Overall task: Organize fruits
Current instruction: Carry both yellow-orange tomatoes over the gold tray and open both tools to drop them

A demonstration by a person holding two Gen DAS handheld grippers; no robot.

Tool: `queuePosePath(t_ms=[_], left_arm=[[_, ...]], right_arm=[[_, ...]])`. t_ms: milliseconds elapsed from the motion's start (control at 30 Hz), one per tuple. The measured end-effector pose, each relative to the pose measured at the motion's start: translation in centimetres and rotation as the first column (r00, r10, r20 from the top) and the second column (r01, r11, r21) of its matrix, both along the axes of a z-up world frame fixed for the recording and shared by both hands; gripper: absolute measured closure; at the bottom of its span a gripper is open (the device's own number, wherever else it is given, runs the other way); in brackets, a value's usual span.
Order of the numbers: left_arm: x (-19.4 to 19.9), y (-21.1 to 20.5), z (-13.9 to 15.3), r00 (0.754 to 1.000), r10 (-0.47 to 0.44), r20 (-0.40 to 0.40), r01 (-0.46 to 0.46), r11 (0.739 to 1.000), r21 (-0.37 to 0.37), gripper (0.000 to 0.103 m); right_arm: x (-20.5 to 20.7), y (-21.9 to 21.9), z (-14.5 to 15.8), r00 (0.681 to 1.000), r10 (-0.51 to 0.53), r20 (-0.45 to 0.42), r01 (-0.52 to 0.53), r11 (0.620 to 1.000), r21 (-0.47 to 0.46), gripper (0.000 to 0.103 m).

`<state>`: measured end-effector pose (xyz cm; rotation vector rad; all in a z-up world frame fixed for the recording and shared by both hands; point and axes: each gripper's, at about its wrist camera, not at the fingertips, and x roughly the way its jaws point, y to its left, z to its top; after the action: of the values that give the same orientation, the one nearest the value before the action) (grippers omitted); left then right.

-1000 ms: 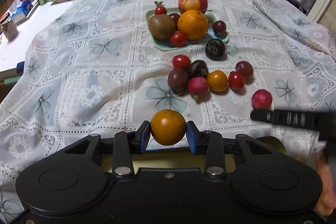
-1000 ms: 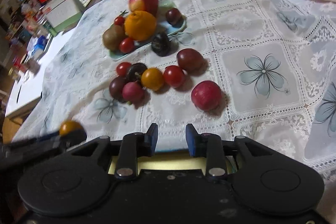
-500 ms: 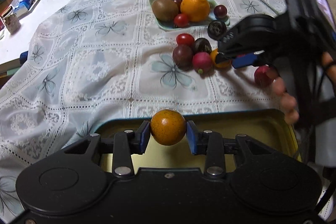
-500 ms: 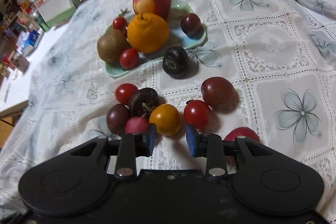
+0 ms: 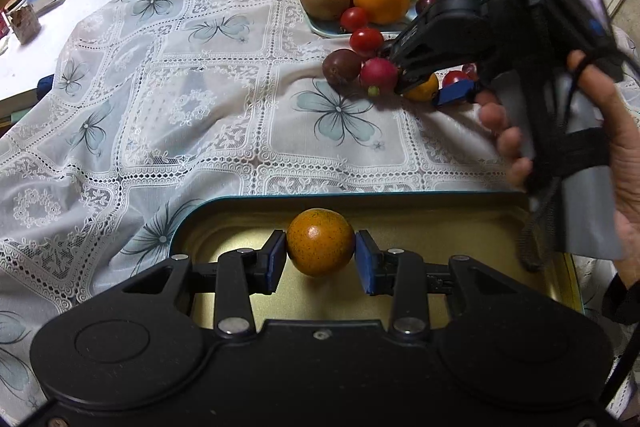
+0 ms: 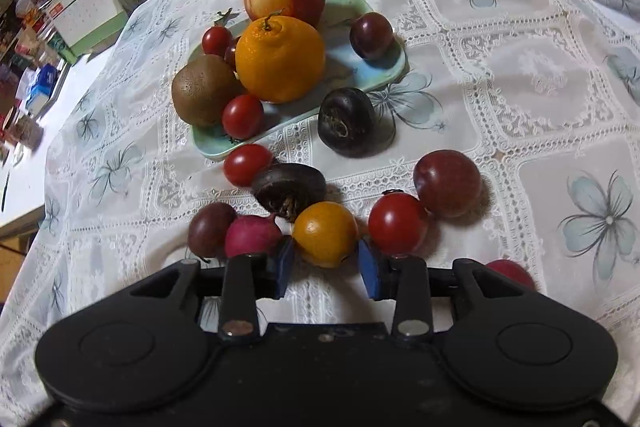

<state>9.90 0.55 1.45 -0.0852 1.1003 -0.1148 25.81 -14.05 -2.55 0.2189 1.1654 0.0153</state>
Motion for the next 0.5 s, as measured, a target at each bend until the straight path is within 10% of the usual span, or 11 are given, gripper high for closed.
queuePosePath(t_ms=[500], left_arm=[[-1.3, 0.3, 0.1, 1.000, 0.023, 0.010, -0.023, 1.000, 0.009, 0.058]], right_arm=[[-5.6, -1.3, 2.9, 0.995, 0.061, 0.079, -0.063, 0.998, 0.030, 0.066]])
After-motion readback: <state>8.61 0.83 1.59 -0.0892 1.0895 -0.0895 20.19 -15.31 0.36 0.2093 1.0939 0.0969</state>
